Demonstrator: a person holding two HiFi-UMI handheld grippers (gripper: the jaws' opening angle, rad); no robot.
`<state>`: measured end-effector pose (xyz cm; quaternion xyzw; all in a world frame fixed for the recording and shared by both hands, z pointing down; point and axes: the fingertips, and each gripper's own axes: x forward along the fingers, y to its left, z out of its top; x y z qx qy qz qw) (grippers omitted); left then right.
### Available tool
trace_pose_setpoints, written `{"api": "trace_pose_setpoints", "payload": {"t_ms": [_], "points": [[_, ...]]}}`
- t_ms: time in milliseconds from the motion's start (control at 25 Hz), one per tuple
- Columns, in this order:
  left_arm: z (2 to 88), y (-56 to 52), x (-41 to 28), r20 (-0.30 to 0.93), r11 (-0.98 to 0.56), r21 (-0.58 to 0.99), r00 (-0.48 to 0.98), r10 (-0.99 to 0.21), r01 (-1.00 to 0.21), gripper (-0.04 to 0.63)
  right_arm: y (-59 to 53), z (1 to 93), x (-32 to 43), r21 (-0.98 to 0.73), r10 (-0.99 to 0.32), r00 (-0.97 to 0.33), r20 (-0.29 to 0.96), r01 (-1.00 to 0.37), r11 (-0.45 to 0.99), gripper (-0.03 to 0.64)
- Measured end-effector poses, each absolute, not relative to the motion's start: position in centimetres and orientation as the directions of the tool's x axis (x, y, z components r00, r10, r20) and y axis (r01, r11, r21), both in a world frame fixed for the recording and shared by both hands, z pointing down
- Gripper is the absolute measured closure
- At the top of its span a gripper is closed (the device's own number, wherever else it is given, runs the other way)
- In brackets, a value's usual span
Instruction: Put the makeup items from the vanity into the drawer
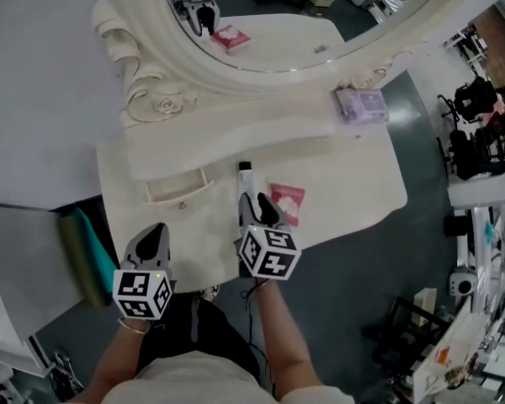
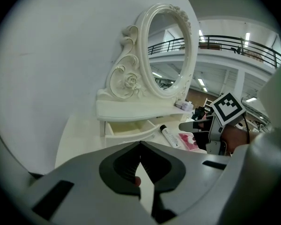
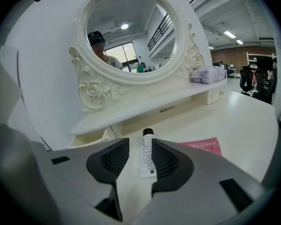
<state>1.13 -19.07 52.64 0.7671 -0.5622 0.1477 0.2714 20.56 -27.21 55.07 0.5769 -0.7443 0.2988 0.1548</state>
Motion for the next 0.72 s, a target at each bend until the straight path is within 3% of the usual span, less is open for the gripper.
{"api": "trace_pose_setpoints", "payload": {"t_ms": [320, 720], "points": [[53.8, -19.3, -1.7, 0.540, -0.161, 0.239, 0.269, -0.797, -0.957, 0.591, -29.2, 58.4, 19.9, -0.191, -0.717, -0.266, 0.645, -0.964, 0.186, 0.429], [56.1, -18.6, -3.9, 0.571, -0.098, 0.255, 0.232, -0.787, -0.962, 0.591, -29.9, 61.4, 20.5, -0.111, -0.689, -0.208, 0.695, -0.977, 0.183, 0.422]]}}
